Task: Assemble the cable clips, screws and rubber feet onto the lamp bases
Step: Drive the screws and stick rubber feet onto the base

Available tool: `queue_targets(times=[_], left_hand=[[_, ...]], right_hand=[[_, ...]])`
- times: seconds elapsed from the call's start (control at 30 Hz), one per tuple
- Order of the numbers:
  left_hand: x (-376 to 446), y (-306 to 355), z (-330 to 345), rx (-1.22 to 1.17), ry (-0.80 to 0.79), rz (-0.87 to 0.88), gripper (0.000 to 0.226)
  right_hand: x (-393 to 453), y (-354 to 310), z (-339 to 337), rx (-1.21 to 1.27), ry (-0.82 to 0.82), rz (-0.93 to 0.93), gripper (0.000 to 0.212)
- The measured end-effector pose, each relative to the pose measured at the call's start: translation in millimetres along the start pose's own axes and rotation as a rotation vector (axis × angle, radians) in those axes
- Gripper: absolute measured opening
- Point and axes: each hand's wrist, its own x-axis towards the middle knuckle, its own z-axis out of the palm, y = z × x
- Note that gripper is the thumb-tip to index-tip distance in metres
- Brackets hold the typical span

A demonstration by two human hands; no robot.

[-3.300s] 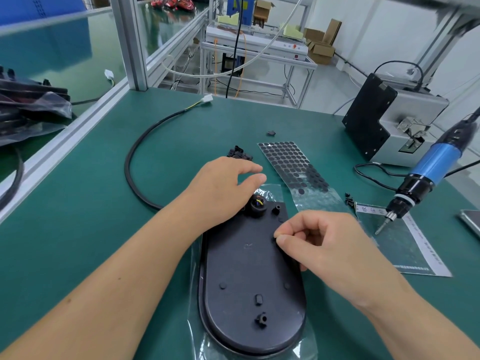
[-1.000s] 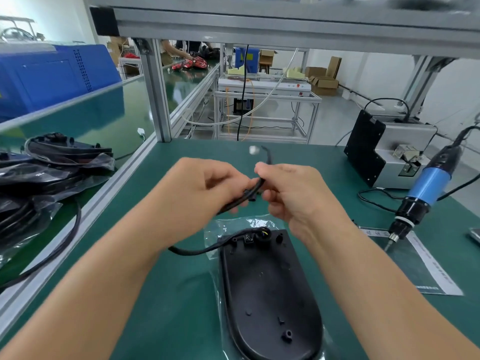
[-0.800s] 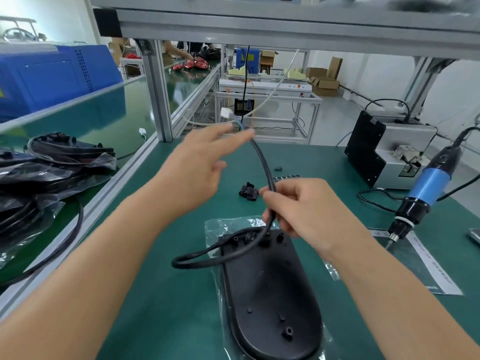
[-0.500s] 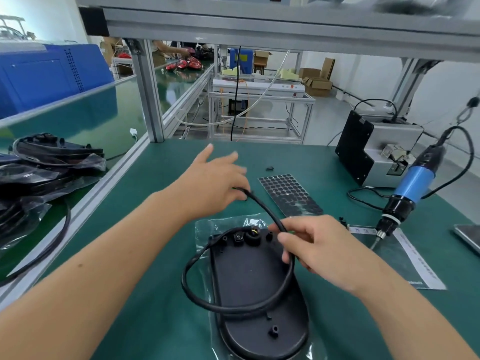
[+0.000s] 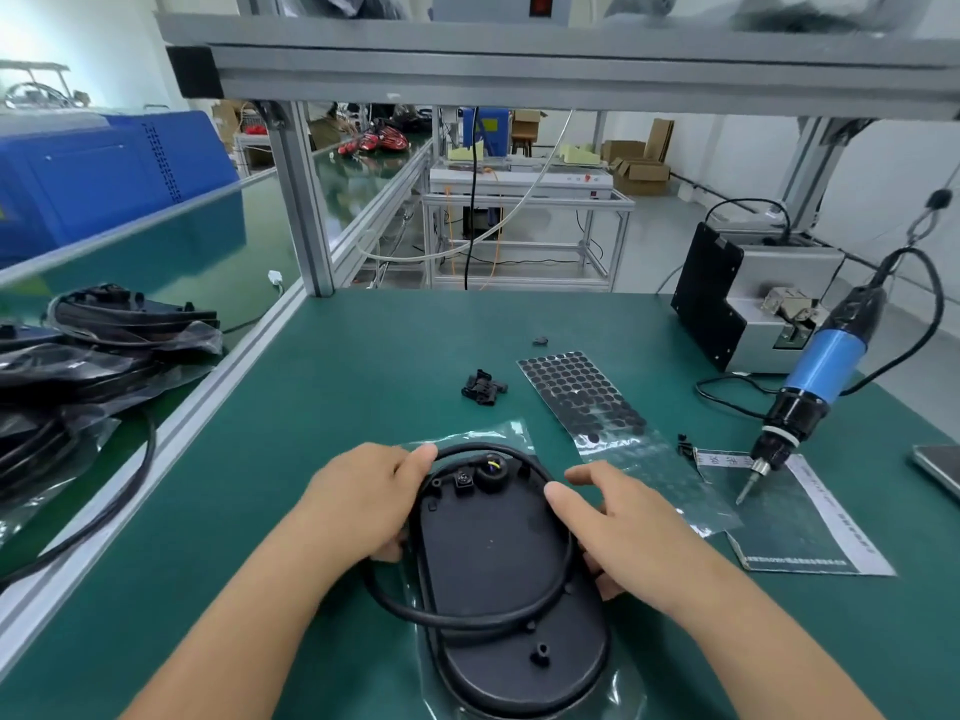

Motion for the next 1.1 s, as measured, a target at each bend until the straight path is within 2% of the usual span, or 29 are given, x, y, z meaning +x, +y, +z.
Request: queue_targets(times=[0.1, 0.23, 0.3, 0.33, 0.37, 0.47, 0.57, 0.73, 0.9, 1.0, 1.1], left_hand=[[-2, -1, 10, -0.577, 0.015, -0.04, 0.042], [-7, -2, 11, -0.953, 0.069, 0.014, 0.033], [-9, -7, 6, -1.126, 0.103, -0.015, 0.087], [-9, -11, 5, -1.186, 0.121, 0.0, 0.102], [-9, -15, 5, -1.194, 0.136, 0.025, 0.105], [-13, -23, 6, -1.081, 0.13, 0.104, 0.086], [-8, -35, 4, -1.019, 0.15, 0.081, 0.092], [1, -49, 0, -1.244, 0.265, -0.032, 0.078], [11, -56, -18, -1.178, 0.425, 0.023, 0.084], [16, -64, -40, -1.054, 0.503, 0.011, 0.084], [24, -75, -78, -0.955, 0.594, -0.03, 0.089]], right_hand=[[7, -5, 11, 0.015, 0.088, -0.047, 0.042], [26, -20, 25, 0.06, 0.267, -0.148, 0.03], [39, -27, 32, 0.055, 0.306, -0.176, 0.03], [46, -30, 35, 0.069, 0.316, -0.182, 0.031], [52, -33, 37, 0.084, 0.323, -0.187, 0.034], [69, -47, 44, 0.052, 0.303, -0.213, 0.043], [82, -59, 57, 0.035, 0.248, -0.21, 0.047], [99, -79, 64, 0.123, 0.221, -0.259, 0.054], [113, -104, 75, 0.27, 0.255, -0.353, 0.062], [118, -105, 89, 0.477, 0.235, -0.338, 0.052], [122, -95, 97, 0.534, 0.216, -0.369, 0.038]])
